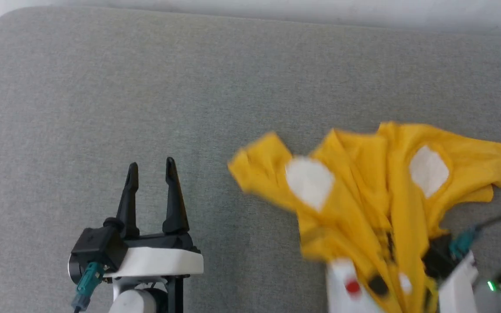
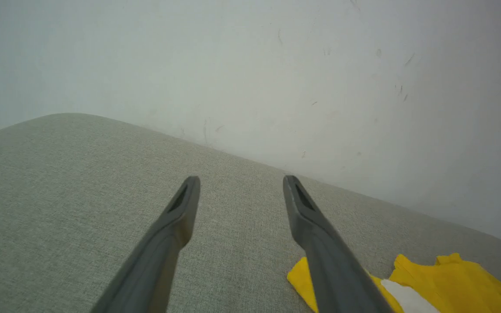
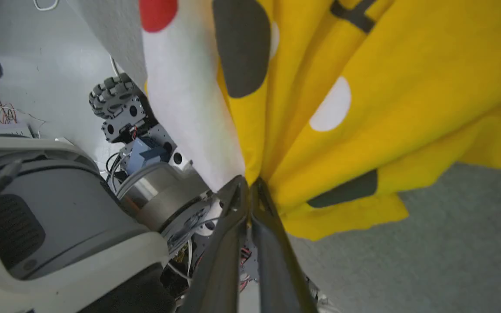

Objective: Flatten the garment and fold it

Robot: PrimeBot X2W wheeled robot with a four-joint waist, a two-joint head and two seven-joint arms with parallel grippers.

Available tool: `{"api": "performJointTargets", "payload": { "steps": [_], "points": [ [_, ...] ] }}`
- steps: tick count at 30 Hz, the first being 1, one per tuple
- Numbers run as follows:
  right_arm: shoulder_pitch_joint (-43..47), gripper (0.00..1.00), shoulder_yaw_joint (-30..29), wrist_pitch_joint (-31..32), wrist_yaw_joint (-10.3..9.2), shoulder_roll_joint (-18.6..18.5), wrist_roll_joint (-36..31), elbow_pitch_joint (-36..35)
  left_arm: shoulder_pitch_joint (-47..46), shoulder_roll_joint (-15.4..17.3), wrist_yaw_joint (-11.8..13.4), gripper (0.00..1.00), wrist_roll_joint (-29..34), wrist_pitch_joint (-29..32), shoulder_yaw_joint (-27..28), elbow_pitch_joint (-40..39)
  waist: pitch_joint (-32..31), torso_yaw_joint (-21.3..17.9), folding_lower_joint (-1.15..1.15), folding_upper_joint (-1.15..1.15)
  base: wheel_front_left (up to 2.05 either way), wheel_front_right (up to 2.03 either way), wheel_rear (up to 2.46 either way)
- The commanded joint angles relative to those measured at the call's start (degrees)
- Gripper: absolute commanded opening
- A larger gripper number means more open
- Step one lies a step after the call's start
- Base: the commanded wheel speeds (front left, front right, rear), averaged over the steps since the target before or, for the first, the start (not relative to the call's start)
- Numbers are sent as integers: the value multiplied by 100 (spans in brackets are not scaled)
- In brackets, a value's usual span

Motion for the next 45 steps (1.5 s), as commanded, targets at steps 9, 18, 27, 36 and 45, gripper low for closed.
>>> {"api": "performJointTargets", "payload": {
  "steps": [9, 18, 27, 36, 45],
  "points": [
    [679, 100, -743, -281, -5, 462, -634, -493, -8, -20, -76, 100, -10, -27, 12, 108, -77, -52, 0, 0, 0, 0, 0],
    [-615, 100, -812, -1973, -5, 891, -1572, -744, -17, -22, -109, 100, -3, -27, -54, 100, -41, 136, 0, 0, 0, 0, 0],
    [-1667, 100, -52, -2134, -5, 931, -2474, 1133, -188, -26, -63, 100, 180, -27, -201, 67, 288, 475, 0, 0, 0, 0, 0],
    [-2024, 16, 414, -2163, -5, 1080, -2386, 2179, -245, -30, -3, 100, 185, -27, -259, 19, 450, 765, 0, 0, 0, 0, 0],
    [-3013, 0, 127, -2842, -5, 932, -2652, 2149, -288, -33, 21, 100, 64, -27, -352, 20, 456, 928, 0, 0, 0, 0, 0]
  ]
}}
